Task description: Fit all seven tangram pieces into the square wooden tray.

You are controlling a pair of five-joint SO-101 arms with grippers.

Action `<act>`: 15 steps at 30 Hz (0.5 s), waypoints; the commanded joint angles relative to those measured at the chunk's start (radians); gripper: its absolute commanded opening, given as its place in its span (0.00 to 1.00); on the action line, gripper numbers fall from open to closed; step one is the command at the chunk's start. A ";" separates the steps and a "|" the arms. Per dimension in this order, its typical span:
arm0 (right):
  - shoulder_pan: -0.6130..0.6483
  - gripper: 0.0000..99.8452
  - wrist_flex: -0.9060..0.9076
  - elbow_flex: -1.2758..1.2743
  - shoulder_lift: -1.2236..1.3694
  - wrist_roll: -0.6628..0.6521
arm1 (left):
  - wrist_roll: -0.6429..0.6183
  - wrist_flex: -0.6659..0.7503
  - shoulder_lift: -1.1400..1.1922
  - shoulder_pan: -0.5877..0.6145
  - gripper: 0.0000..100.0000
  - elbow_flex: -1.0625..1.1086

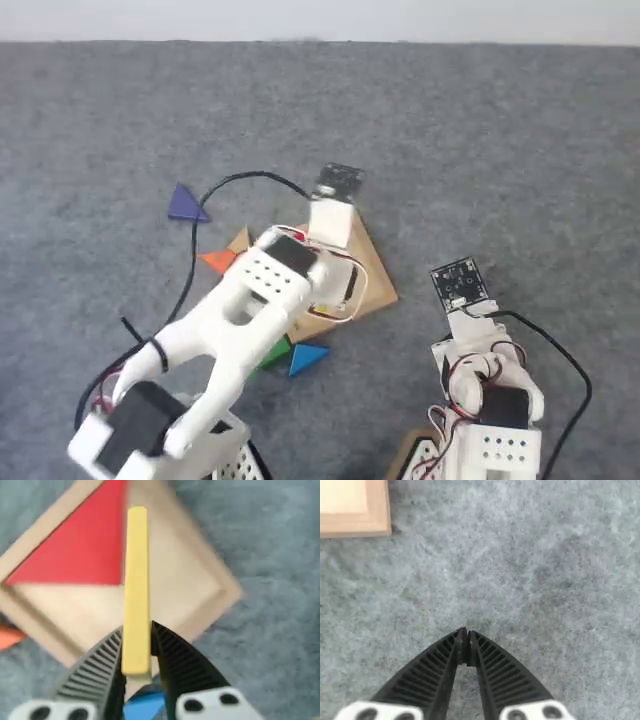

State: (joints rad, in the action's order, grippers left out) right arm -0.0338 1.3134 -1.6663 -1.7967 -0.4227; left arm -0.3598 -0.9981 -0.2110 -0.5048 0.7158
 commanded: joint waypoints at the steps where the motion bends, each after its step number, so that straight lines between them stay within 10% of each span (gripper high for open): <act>1: 0.004 0.01 0.002 -0.017 -0.016 -0.008 | 0.021 0.035 -0.012 -0.026 0.01 -0.061; 15: 0.004 0.01 0.002 -0.017 -0.016 -0.008 | -0.313 0.040 0.342 -0.029 0.01 -0.372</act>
State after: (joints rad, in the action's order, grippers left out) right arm -0.0338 1.3134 -1.6663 -1.7967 -0.4227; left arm -0.6191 -0.9782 0.0775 -0.5263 0.4304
